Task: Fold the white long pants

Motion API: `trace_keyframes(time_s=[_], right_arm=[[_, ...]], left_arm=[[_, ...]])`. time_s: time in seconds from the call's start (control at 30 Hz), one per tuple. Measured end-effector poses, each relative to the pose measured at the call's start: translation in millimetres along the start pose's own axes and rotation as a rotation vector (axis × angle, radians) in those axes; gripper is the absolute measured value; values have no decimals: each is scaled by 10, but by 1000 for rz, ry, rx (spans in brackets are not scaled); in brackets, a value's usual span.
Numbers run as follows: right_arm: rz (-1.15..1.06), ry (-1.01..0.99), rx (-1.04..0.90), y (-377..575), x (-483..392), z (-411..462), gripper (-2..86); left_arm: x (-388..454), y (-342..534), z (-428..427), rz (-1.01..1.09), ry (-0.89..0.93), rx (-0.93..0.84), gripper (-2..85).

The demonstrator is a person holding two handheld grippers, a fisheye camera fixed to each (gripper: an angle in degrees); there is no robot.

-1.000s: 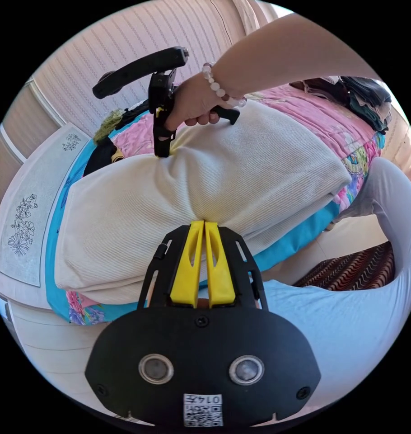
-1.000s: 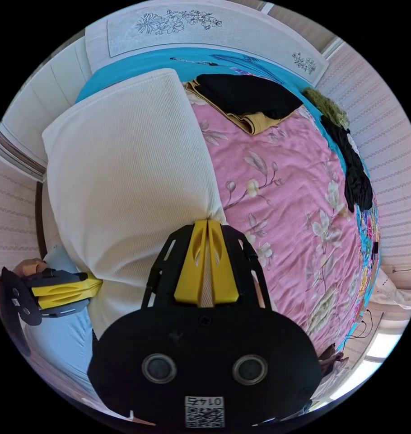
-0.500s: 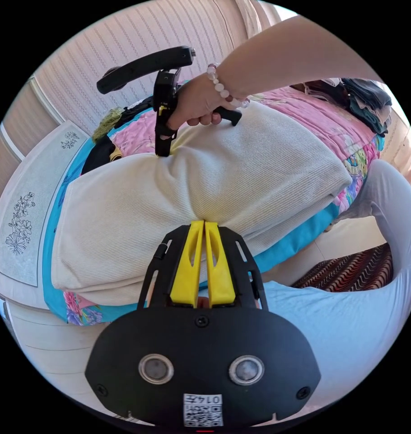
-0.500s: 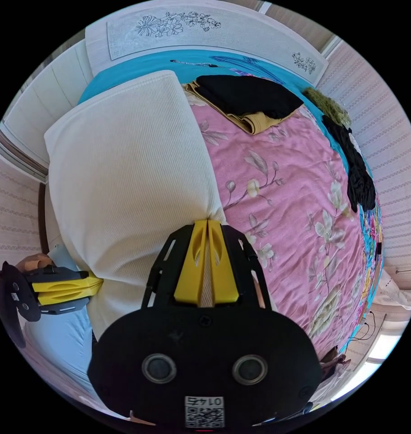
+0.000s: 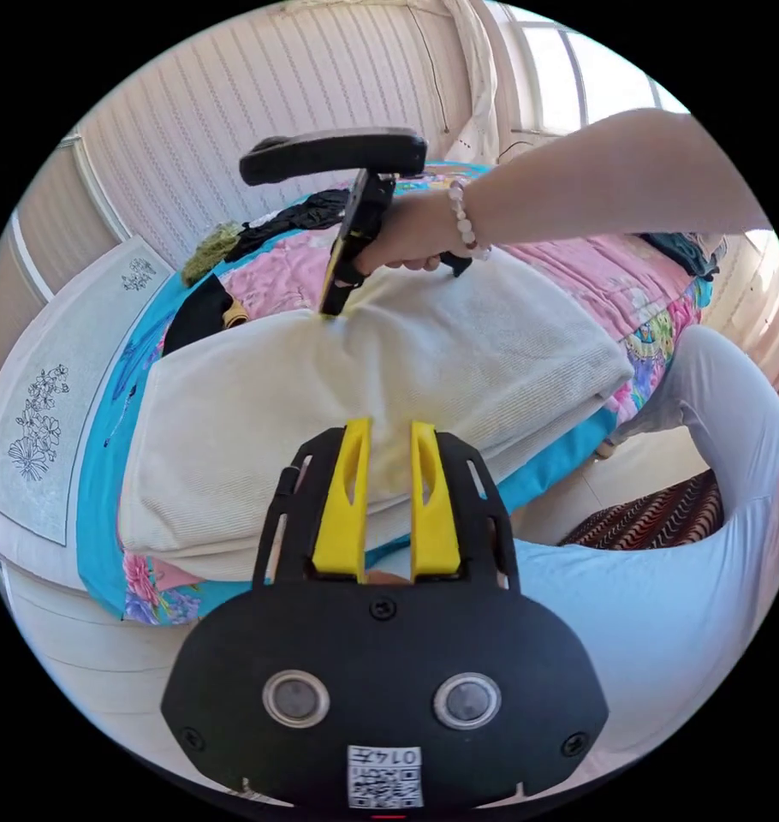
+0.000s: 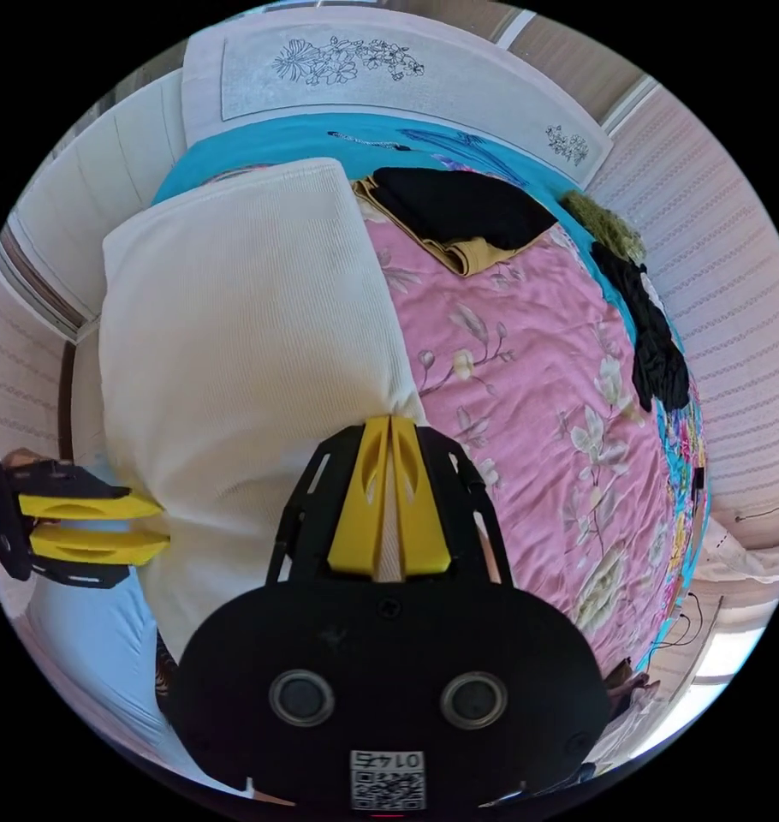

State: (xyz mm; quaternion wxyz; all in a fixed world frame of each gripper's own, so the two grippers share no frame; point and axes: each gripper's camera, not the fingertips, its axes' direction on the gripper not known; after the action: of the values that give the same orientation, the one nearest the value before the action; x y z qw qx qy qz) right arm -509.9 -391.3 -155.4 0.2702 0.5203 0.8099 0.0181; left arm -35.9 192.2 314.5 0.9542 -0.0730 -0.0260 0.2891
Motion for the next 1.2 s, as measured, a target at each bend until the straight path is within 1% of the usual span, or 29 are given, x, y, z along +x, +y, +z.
trace_keyframes(time_s=[0.03,0.07,0.13,0.2,0.3,0.4,0.47,0.6,0.73,0.8,0.87,0.93,1.0,1.1,1.2], right_arm=[[13,-2,4,63,28,-15,5],[34,-23,10,207,100,-47,27],[87,-73,39,493,251,-115,84],[222,-117,69,967,509,-176,164],[357,-130,41,1591,777,-108,194],[485,-133,-11,2162,980,87,224],[553,-179,-20,2464,1076,227,232],[663,-350,32,2988,1215,567,210],[652,-401,84,3262,1263,707,195],[625,-451,80,3382,1258,863,186],[618,-483,82,3470,1251,986,180],[615,-477,97,3578,1255,1052,173],[598,-476,116,3726,1261,1113,152],[553,-471,131,3873,1255,1147,105],[494,-437,143,3974,1211,1119,75]], left_arm=[[34,-37,-82,7,5,11,133],[89,-79,-155,6,2,27,141],[234,-135,-245,35,13,76,146],[432,-216,-274,70,34,96,149],[803,-357,-206,126,74,93,157],[1142,-488,-50,170,105,13,158],[1341,-542,27,194,70,-18,144],[1428,-586,-1,196,50,-33,158],[1440,-676,-222,191,155,17,178],[1502,-680,-138,186,147,15,182],[1576,-678,174,167,100,-84,185],[1582,-670,343,133,117,-115,183],[1576,-676,374,99,105,-100,170],[1590,-677,379,128,59,-105,120],[1478,-673,300,78,99,-101,81]])
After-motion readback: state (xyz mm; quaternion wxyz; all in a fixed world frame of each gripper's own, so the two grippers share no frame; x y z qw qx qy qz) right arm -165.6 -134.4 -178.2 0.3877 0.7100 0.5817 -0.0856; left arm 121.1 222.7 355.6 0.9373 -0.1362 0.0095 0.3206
